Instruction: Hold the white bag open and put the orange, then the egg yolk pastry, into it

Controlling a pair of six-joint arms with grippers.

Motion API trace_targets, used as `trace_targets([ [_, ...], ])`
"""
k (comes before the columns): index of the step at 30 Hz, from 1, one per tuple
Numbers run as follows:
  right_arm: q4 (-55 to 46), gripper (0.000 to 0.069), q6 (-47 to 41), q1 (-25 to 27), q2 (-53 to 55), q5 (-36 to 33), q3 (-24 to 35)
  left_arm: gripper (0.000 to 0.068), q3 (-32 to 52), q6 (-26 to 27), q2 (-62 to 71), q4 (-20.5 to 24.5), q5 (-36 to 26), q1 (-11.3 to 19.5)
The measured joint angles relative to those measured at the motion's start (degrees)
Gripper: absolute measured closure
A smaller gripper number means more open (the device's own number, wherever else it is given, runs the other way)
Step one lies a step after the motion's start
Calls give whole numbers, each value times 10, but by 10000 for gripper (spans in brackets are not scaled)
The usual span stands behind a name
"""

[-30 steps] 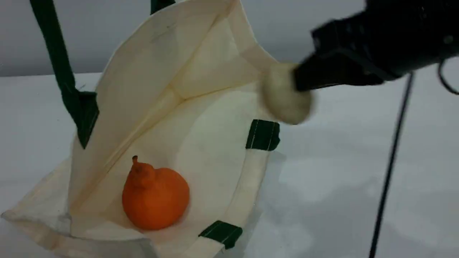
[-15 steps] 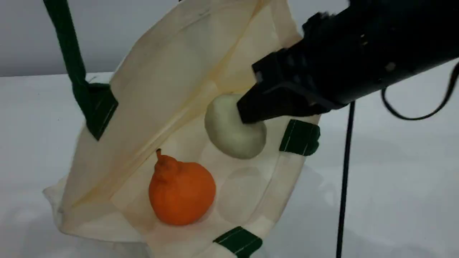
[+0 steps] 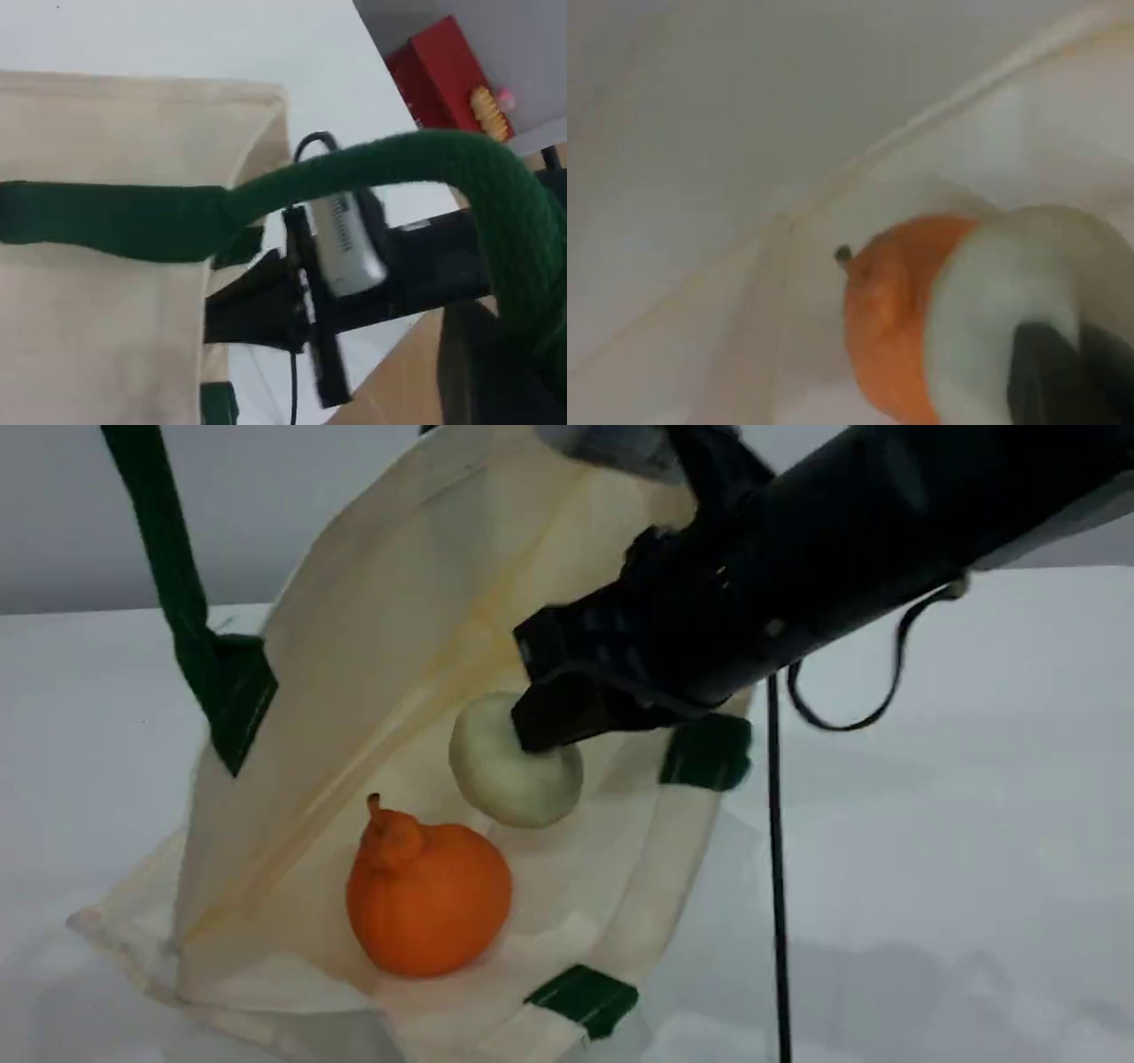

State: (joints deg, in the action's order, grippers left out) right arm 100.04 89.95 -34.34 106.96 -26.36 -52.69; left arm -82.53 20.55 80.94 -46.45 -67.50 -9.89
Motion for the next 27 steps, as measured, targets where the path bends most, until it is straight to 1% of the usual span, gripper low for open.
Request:
trace_targets([
  [6, 0, 678, 0, -40, 35, 56, -43, 611, 0, -1, 0, 0, 0, 0],
  [11, 0, 678, -7, -73, 61, 62, -84, 611, 0, -1, 0, 0, -1, 0],
  [16, 0, 678, -18, -75, 81, 80, -118, 611, 0, -1, 0, 0, -6, 0],
  [21, 0, 673, -14, -75, 81, 103, -120, 611, 0, 0, 0, 0, -10, 0],
  [24, -1, 645, -13, -75, 81, 102, -120, 611, 0, 0, 0, 0, -10, 0],
  [27, -1, 577, -12, -75, 81, 102, -120, 611, 0, 0, 0, 0, -10, 0],
])
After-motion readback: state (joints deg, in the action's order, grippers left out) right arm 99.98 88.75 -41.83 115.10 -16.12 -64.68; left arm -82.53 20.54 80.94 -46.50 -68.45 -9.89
